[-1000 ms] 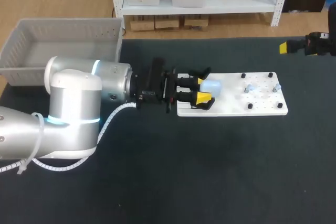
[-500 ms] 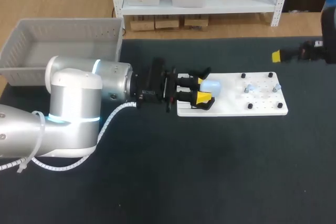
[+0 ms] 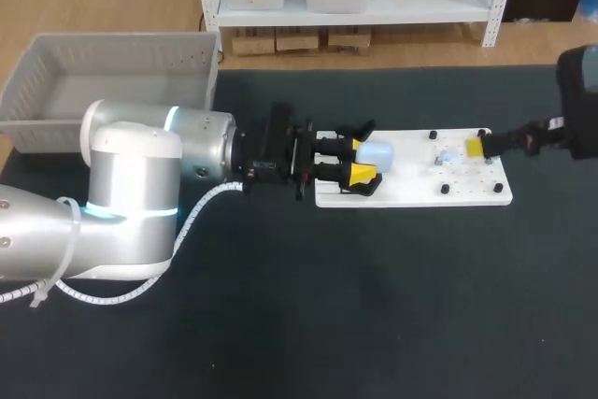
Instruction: Pick up each earbud case from the left stands, insert the matching earbuds, close the lid, and place the case in the box.
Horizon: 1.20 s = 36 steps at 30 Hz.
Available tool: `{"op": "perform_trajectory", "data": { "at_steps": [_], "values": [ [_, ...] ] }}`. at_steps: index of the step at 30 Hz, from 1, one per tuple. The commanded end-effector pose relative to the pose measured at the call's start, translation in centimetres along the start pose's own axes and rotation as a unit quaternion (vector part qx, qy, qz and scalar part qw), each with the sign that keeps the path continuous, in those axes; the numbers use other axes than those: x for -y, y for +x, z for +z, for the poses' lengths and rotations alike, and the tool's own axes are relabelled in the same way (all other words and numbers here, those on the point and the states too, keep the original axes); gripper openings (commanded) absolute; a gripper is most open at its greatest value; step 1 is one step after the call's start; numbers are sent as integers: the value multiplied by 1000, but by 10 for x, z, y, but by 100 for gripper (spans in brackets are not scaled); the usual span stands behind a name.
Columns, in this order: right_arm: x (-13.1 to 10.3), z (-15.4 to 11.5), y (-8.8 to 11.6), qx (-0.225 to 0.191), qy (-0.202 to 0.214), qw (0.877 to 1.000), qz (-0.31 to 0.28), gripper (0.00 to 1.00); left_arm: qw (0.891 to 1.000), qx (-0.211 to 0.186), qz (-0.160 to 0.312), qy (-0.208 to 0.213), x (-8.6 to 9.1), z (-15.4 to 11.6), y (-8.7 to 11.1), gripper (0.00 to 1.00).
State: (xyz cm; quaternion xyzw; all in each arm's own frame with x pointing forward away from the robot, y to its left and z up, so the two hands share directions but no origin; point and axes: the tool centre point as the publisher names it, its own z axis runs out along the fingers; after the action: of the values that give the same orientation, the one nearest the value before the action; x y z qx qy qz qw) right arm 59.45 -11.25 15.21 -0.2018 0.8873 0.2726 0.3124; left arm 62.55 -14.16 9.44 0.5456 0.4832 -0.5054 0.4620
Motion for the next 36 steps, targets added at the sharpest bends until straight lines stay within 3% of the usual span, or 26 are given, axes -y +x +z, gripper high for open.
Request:
{"op": "perform_trajectory", "data": {
  "at_steps": [1,9,24,36],
  "values": [
    [-14,8,-2,-13,-12,1000,-7,100,1000,2,1,-2,1,0,1,0],
    [-39,33,3,-45,-43,998,-17,100,1000,2,1,-2,1,0,1,0],
    [-71,75,12,-84,-57,995,-24,100,1000,2,1,-2,1,0,1,0],
    [-74,94,5,-87,-54,995,-12,100,1000,2,1,-2,1,0,1,0]
  ]
}}
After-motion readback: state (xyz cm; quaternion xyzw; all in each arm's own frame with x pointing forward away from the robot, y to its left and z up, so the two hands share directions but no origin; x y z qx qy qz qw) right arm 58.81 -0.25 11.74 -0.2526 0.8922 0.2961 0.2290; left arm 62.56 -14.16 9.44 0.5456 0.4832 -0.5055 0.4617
